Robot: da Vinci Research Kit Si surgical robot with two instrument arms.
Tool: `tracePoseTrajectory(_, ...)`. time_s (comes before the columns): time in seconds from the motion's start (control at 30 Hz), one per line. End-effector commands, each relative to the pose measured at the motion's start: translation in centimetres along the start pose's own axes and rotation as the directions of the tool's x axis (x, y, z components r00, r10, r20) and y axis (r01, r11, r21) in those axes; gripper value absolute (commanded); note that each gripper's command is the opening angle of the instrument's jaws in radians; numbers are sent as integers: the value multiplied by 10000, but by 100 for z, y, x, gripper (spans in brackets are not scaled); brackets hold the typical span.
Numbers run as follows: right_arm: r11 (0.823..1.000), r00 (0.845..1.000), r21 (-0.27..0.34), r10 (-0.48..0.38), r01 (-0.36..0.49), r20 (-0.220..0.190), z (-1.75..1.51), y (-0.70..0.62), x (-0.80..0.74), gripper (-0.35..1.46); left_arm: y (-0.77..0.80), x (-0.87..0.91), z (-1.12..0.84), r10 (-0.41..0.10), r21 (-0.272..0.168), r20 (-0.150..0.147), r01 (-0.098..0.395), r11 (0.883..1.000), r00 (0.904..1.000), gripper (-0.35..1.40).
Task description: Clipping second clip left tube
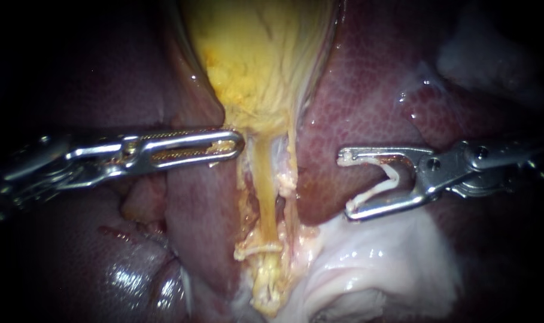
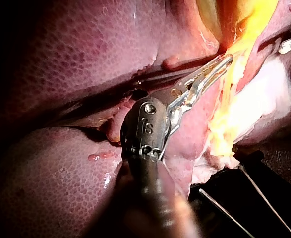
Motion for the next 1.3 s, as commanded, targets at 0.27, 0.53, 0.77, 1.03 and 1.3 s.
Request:
tracePoseTrajectory(0.27, 10000, 10000, 26, -50, 50, 1, 8, -3, -4, 60, 2, -13, -22, -61, 106, -79, 62, 9999, 9999, -35)
tracePoseTrajectory(0.53, 9994, 9998, 299, -181, 179, 66, 38, -12, -23, 60, 5, -30, -55, -184, -139, -8, 184, 9997, 9998, -35)
tracePoseTrajectory(0.77, 9980, 9990, 545, 317, -335, 324, 83, -19, -53, 60, 0, -32, -70, -233, -193, 34, 234, 9995, 9997, -35)
tracePoseTrajectory(1.03, 9974, 9969, 392, 580, -601, 534, 110, -7, -86, 60, -10, -34, -85, -272, -197, 87, 273, 9994, 9996, -35)
tracePoseTrajectory(1.3, 9969, 9954, 214, 748, -762, 597, 123, 12, -101, 60, -20, -33, -93, -287, -230, 133, 290, 9993, 9995, -35)
